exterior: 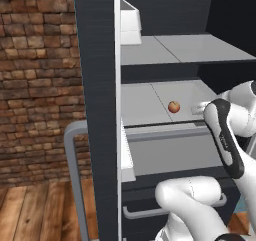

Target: Retrieve the apple and peach from the fridge and place them into the bowl on the dining table.

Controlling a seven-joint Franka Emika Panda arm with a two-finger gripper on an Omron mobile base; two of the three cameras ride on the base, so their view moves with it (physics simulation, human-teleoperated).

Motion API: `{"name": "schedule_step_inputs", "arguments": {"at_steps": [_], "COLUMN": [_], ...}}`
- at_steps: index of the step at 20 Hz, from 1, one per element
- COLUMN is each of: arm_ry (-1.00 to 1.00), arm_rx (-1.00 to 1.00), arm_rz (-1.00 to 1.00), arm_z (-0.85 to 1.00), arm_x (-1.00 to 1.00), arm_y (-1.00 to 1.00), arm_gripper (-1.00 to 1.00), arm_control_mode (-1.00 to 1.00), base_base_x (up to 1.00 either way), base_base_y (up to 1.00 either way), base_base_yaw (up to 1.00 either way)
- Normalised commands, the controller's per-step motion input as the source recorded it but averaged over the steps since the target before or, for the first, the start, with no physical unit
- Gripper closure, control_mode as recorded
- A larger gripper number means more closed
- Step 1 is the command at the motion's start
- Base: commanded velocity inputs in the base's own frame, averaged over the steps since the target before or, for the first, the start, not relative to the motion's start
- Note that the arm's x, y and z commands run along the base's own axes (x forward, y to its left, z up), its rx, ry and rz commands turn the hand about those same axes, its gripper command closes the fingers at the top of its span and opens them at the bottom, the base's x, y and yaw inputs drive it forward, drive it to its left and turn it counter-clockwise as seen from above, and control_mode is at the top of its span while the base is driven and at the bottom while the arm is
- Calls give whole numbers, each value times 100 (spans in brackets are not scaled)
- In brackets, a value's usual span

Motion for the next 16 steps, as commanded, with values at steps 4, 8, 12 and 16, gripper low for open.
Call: {"name": "schedule_step_inputs", "arguments": {"at_steps": [4, 8, 12, 16], "arm_ry": [5, 1, 0, 0], "arm_rx": [0, 0, 0, 0], "arm_rz": [-8, -6, -2, 0], "arm_z": [-27, -34, -25, -15], "arm_x": [70, 63, 54, 44], "arm_y": [6, 1, 8, 11], "arm_gripper": [-100, -100, -100, -100], "arm_control_mode": [-100, -100, -100, -100], "base_base_x": [0, 0, 0, 0], "base_base_y": [0, 0, 0, 0], "base_base_yaw": [0, 0, 0, 0]}}
